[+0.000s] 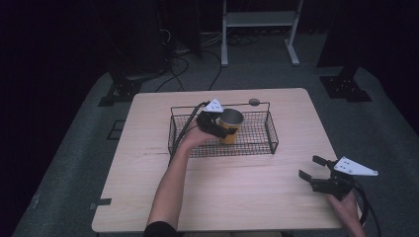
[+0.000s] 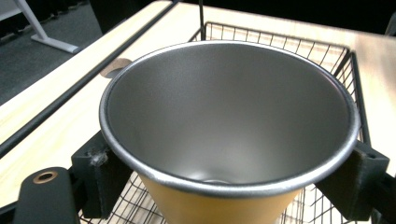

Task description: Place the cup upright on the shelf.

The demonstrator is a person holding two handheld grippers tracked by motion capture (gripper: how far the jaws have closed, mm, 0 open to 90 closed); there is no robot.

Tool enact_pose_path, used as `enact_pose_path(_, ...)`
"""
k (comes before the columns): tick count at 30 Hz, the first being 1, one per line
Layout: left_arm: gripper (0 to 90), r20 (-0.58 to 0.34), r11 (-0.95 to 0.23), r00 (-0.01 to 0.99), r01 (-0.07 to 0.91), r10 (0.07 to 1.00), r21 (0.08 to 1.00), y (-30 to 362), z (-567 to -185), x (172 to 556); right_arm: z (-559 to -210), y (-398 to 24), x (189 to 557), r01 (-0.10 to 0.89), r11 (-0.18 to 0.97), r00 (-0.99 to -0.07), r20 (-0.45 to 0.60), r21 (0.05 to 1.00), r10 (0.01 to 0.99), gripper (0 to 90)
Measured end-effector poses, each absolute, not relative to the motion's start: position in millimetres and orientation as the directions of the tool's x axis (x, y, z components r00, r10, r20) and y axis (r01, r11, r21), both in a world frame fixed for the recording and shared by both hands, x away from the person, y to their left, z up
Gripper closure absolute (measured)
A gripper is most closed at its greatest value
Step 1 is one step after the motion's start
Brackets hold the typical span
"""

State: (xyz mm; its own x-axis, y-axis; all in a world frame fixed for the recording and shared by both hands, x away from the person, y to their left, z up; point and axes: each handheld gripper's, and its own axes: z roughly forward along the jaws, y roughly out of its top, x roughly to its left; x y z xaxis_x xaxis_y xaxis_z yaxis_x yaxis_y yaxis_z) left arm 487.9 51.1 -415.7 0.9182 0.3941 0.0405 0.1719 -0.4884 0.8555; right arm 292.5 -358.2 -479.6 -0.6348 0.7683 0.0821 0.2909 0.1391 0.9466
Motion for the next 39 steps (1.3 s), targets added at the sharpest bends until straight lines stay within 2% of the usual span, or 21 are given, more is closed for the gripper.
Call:
enact_pose_path(13,14.1,0.031,-0.530,0.931,0.180,0.364,0.829,47.3,-421.4,490.3,-479.6,-358.0,292.5,0.289,0.141,-0.637,0.080,0.947,0.767,13.7)
enact_pose_path(29,13.6,0.038,-0.550,0.928,0.186,0.370,0.814,52.3,-421.6,490.5,-479.7,-357.6,292.6,0.287,0.147,-0.639,0.074,0.947,0.766,13.7)
enact_pose_path(39,9.4,0.035,-0.538,0.925,0.188,0.378,0.822,53.2,-419.1,490.0,-479.7,-357.4,292.6,0.287,0.149,-0.640,0.074,0.946,0.765,13.7)
